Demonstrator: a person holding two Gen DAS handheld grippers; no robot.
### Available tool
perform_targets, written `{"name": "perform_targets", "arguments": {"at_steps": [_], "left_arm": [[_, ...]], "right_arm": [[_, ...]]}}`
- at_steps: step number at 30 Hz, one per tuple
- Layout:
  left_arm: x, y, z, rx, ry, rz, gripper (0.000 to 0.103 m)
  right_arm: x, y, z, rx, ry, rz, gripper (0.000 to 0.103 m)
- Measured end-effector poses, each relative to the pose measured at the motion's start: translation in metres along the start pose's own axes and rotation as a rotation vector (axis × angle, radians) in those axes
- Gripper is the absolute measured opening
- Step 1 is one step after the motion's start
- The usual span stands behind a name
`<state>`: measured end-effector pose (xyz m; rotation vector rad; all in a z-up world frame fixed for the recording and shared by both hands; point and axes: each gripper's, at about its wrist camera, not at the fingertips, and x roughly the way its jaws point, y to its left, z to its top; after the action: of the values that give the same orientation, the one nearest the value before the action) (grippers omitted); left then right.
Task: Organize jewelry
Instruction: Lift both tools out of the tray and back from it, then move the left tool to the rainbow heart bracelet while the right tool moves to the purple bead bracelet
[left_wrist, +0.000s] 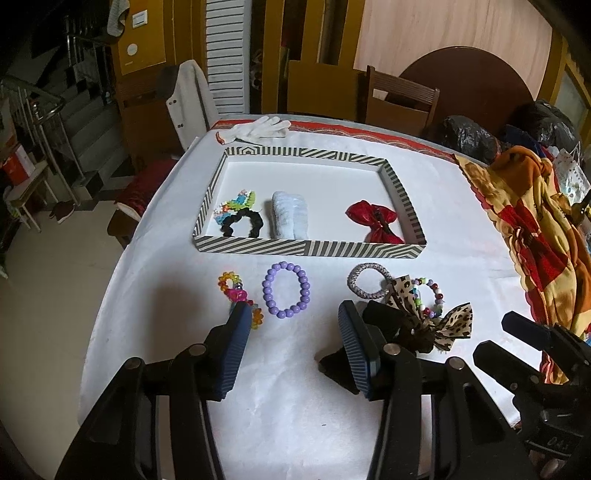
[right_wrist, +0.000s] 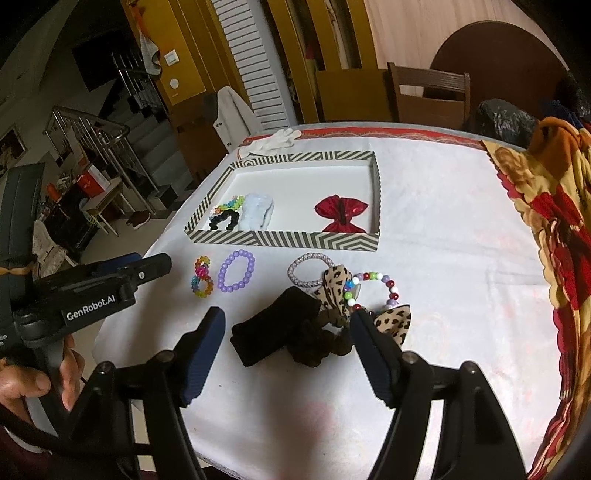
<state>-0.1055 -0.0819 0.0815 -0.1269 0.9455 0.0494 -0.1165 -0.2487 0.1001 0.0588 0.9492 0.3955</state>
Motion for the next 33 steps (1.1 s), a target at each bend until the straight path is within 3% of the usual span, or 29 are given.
{"name": "perform_targets", "arguments": {"at_steps": [19, 33], "left_arm": [[0.01, 0.022, -0.007, -0.034, 0.035, 0.01, 0.056], [0.029, 0.074, -0.018, -0.179, 0.117, 0.005, 0.056]], "right_arm": [[0.021, 0.004, -0.006, 0.011, 0.042, 0.011, 0.073], [0.042, -0.003, -0.016, 0.035, 0.1, 0.031, 0.073]]}}
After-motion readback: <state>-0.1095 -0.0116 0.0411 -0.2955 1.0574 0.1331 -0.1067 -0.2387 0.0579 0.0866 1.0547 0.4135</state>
